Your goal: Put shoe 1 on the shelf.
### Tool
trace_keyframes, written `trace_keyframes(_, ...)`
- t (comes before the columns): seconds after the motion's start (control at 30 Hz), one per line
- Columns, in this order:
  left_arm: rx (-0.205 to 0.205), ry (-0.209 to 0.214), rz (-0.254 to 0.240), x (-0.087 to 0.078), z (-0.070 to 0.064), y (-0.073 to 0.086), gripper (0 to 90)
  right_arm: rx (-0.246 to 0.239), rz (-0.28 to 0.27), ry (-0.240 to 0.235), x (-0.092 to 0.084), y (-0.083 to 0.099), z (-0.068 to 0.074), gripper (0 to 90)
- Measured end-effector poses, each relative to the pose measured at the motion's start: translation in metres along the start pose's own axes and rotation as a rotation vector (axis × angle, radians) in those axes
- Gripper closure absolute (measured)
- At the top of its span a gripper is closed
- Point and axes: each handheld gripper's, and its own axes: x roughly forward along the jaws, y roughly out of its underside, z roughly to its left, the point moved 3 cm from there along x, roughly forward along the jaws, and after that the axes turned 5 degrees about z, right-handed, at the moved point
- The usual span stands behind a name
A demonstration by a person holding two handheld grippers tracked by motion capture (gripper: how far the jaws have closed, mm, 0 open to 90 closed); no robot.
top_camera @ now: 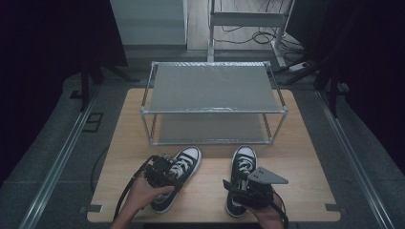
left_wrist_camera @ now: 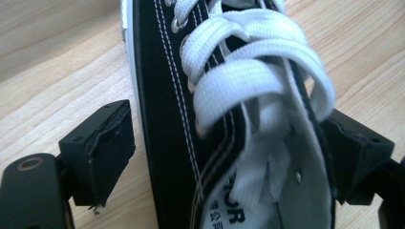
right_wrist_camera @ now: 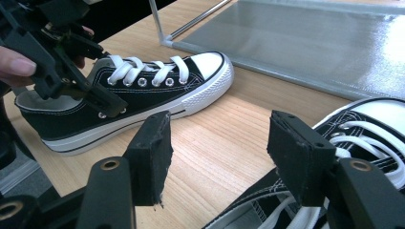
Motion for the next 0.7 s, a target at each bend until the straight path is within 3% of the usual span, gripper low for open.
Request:
trace_keyframes(0.13,-0.034,0.005,0.030,0.010,-0.001,-0.004,13.2,0.003,-0.005,0.007,-0.001,0.000,-0.001,41.0)
trace_keyframes(0.23,-0.016,-0.009,0.064,0.013,0.000,-0.005,11.7,0.005,-0.006,0.011,-0.001,0.000,-0.002,41.0)
trace_keyframes(0.3,-0.030,-0.011,0.070,0.015,-0.001,-0.006,11.4,0.004,-0.003,0.013,0.000,0.000,-0.001,40.9)
trace_keyframes(0.47,-0.031,-0.017,0.150,0.024,-0.001,-0.010,9.5,0.000,0.004,0.018,0.001,0.001,0.000,40.7)
trace_keyframes(0.7,-0.020,-0.014,0.166,0.026,0.001,-0.011,12.1,-0.011,0.012,0.024,0.004,0.002,0.000,40.7)
